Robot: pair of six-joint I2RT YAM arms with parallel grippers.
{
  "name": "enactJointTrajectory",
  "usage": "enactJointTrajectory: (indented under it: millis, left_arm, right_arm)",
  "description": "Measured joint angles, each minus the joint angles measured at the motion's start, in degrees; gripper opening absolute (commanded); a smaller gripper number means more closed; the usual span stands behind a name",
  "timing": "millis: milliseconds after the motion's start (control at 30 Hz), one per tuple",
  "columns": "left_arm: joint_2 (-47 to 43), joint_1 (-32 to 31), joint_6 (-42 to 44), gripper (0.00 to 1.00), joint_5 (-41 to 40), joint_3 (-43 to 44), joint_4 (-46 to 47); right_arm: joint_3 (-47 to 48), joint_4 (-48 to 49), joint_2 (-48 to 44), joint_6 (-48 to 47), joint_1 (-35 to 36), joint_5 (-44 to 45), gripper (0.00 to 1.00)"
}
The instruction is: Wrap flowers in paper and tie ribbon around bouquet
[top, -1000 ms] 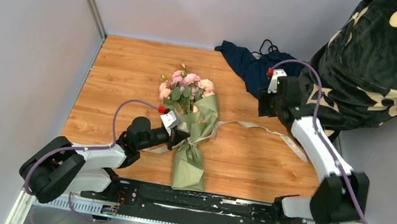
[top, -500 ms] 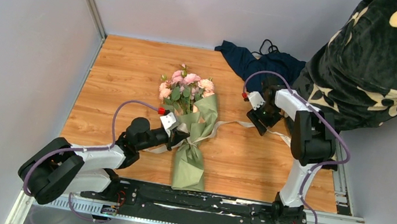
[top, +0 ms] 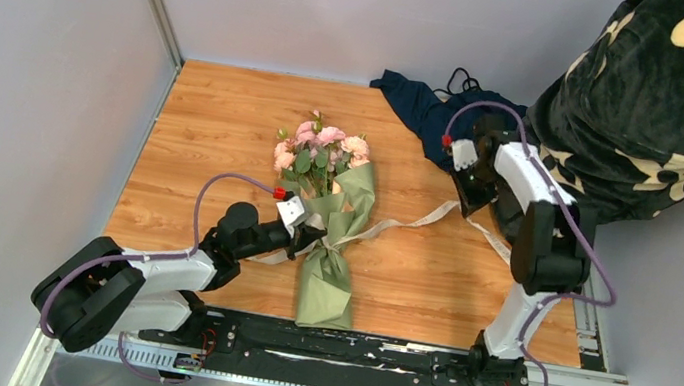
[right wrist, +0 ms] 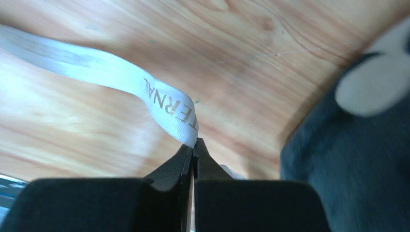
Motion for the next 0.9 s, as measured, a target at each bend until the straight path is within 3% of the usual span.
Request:
enactJointTrajectory:
  millis: [133, 300, 367, 433, 500, 533, 567, 633, 767, 900]
  left_arm:
    - [0.0, -0.04, 1.44, 0.0, 0.37, -0.04, -0.04]
    - [-0.39, -0.11, 3.04, 0.0, 0.92, -0.7, -0.2]
    - [-1.01, -0.17, 4.02, 0.0, 1.09, -0.81, -0.98]
    - [-1.7, -0.2, 5.18, 0.0, 1.73, -0.92, -1.36]
    - [-2.27, -0.22, 6.19, 0.0, 2.43, -1.03, -1.42]
    - [-2.43, -0.26, 6.64, 0.0, 2.62, -1.09, -1.44]
    - [-2.58, -0.37, 7.13, 0.0, 3.04, -1.11, -1.53]
    - [-2.62, -0.52, 7.5, 0.0, 3.37, -1.14, -1.62]
    - [-2.67, -0.55, 8.09, 0.0, 3.91, -1.42, -1.7]
    - [-2.73, -0.85, 8.04, 0.0, 4.33, -1.88, -2.32]
  right_arm:
    - [4.72, -0.04, -9.99, 10.8, 6.47, -2.56, 0.0]
    - [21.81, 14.8, -10.99, 18.53, 35.78, -9.51, 0.0]
    - [27.74, 19.82, -7.82, 20.79, 43.85, -14.69, 0.0]
    - [32.17, 22.91, -4.57, 22.27, 48.63, -18.32, 0.1]
    - [35.54, 24.06, -1.29, 23.21, 50.93, -20.28, 0.33]
    - [36.81, 24.09, 0.33, 23.54, 51.47, -21.07, 0.54]
    - [37.77, 23.91, 1.68, 23.71, 51.67, -21.57, 0.66]
    - [38.25, 23.15, 3.63, 23.8, 51.67, -21.77, 0.72]
    - [37.13, 21.0, 3.37, 23.87, 50.49, -21.0, 0.75]
    - [28.22, 23.08, -4.81, 23.65, 46.95, -20.59, 0.78]
